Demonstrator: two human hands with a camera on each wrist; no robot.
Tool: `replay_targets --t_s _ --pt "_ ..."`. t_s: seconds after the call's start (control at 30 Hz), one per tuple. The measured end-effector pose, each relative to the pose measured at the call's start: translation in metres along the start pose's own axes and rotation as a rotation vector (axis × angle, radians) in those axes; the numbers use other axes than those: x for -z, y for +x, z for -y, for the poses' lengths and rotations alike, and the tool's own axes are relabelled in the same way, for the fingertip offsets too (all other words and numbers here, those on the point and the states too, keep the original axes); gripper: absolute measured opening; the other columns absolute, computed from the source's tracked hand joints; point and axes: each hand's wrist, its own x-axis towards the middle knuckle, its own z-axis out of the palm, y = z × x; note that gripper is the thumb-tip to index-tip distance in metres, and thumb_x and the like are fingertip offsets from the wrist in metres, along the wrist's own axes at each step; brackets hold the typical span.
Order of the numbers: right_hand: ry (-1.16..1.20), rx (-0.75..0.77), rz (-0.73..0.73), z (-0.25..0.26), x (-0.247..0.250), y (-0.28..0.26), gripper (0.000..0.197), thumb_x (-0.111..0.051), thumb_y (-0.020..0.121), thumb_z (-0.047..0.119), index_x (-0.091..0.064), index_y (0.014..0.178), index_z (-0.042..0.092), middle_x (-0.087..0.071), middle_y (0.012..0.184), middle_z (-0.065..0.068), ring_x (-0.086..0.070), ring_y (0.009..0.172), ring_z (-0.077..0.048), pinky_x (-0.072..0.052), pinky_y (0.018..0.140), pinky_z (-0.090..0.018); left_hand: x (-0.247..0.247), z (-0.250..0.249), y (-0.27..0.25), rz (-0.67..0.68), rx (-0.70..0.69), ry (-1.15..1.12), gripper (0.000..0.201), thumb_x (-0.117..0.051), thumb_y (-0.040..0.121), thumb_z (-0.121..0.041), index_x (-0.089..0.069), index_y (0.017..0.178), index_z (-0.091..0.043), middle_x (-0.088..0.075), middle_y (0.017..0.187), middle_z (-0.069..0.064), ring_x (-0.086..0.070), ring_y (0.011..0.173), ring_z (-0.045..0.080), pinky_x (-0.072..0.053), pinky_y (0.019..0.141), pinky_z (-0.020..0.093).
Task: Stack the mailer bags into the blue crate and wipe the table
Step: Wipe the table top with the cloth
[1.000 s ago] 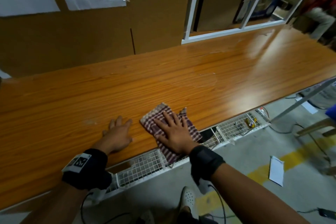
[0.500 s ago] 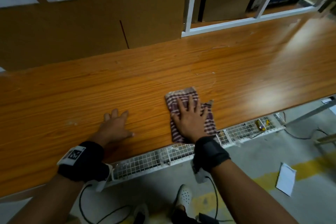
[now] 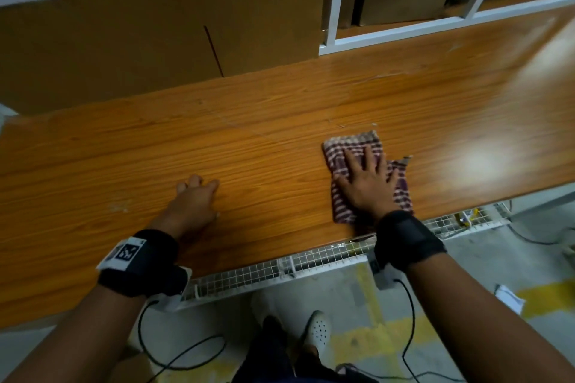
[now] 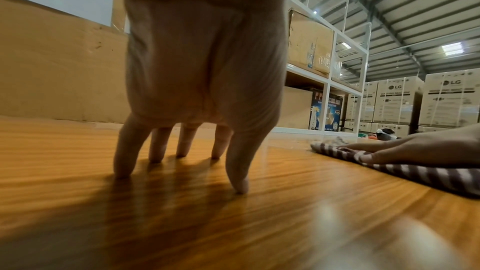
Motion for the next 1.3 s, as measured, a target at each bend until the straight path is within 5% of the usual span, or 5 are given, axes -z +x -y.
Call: replay_targets --t_s 0.13,0.43,0.83,1.13,1.3 --pt "0.016 -0.093 0.006 0.041 -0.003 0.016 0.068 -0.027 0.098 0.058 0.003 0.155 0.036 0.017 0.163 -0.012 0.016 0.146 -0.045 0.005 0.112 -0.069 0.008 -0.003 0.017 -0.019 -0.005 0.01 0.075 -0.068 0.09 -0.035 -0.027 0.15 -0.019 -0.02 0.149 0.015 -0.021 0.134 0.041 -0.036 0.104 0.05" --pt "-0.171 0.379 0.178 0.13 -0.029 0.018 0.069 -0.026 0.097 0.065 0.006 0.154 0.042 0.021 0.162 -0.003 0.02 0.147 -0.039 0.009 0.113 -0.065 0.042 -0.007 0.069 0.001 -0.01 0.032 0.077 -0.068 0.09 -0.036 -0.025 0.152 -0.019 -0.019 0.15 0.013 -0.021 0.134 0.041 -0.035 0.106 0.047" --pt "-0.029 -0.1 -0.004 0.109 0.003 0.096 0.069 -0.025 0.098 0.058 0.005 0.156 0.033 0.017 0.162 -0.014 0.015 0.145 -0.047 0.003 0.111 -0.071 0.065 0.035 0.122 -0.05 -0.052 -0.043 0.08 -0.062 0.089 -0.051 -0.02 0.153 -0.028 -0.009 0.159 0.005 -0.013 0.144 0.033 -0.026 0.11 0.062" --pt "-0.181 0.351 0.06 0.161 -0.018 0.103 0.07 -0.025 0.093 0.069 0.0 0.153 0.044 0.012 0.164 -0.002 0.012 0.149 -0.038 0.004 0.113 -0.065 0.098 0.051 0.167 0.11 -0.039 -0.024 0.125 -0.075 0.066 -0.068 0.001 0.157 -0.029 0.017 0.163 0.002 0.009 0.149 0.034 -0.015 0.114 0.065" --pt "-0.035 0.04 -0.075 0.102 0.017 0.147 0.07 -0.032 0.091 0.071 -0.008 0.152 0.048 0.005 0.165 0.003 0.005 0.15 -0.034 -0.001 0.115 -0.063 0.116 0.068 0.186 0.138 -0.069 -0.086 0.124 -0.084 0.065 -0.056 -0.003 0.156 -0.035 0.02 0.162 0.0 0.015 0.149 0.033 -0.012 0.115 0.065"
